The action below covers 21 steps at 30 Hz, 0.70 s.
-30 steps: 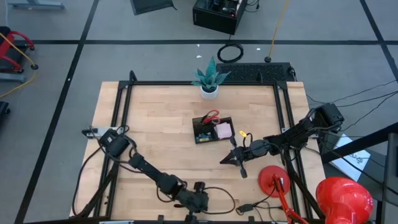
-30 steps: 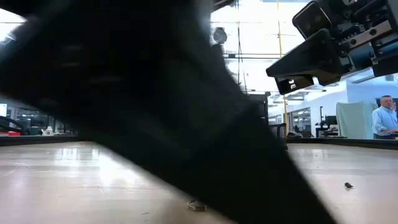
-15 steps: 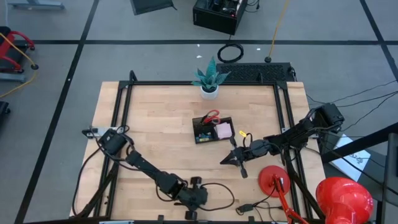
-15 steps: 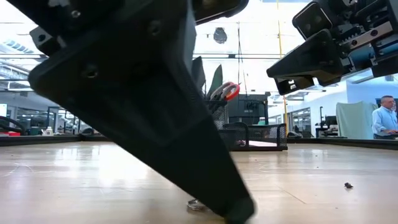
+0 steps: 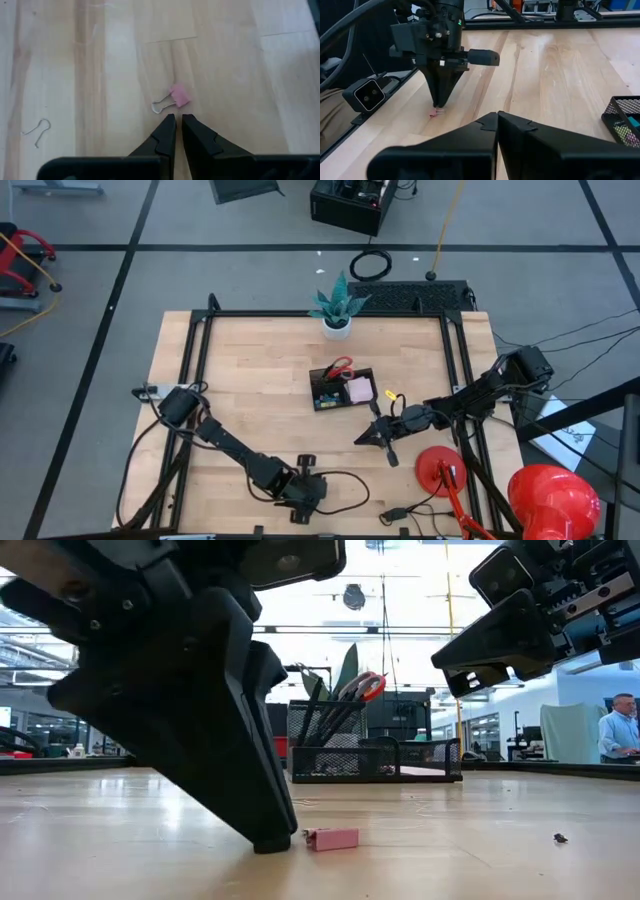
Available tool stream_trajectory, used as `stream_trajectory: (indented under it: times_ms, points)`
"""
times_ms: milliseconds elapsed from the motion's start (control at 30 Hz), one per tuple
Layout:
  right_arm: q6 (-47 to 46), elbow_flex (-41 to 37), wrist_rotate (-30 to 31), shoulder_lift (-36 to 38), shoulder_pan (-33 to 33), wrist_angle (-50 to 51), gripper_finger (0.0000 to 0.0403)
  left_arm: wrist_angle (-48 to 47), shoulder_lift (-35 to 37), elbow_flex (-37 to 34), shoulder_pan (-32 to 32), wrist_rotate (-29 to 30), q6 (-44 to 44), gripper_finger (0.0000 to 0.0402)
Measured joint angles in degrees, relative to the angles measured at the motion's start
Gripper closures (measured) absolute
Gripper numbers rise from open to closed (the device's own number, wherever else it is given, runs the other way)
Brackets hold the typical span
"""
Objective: Pick and place office supplies into organizer
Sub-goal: Put the pink binder clip into the black desk organizer
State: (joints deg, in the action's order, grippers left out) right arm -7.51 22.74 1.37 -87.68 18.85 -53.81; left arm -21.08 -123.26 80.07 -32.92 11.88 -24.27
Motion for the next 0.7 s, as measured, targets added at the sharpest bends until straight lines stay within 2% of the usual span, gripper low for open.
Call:
stream_trajectory:
  times_ms: [167,700]
  points:
    - [-0.71,0.00,0.00,0.00,0.04,0.44,0.0403,-0.17,0.02,-0.06,0.66,-0.54,1.41,0.0360]
    - [-0.79,-0.02,-0.13,0.00,0.02,0.62,0.0403,-1.97,5.72,-0.35,-0.32,-1.77,19.90,0.0359]
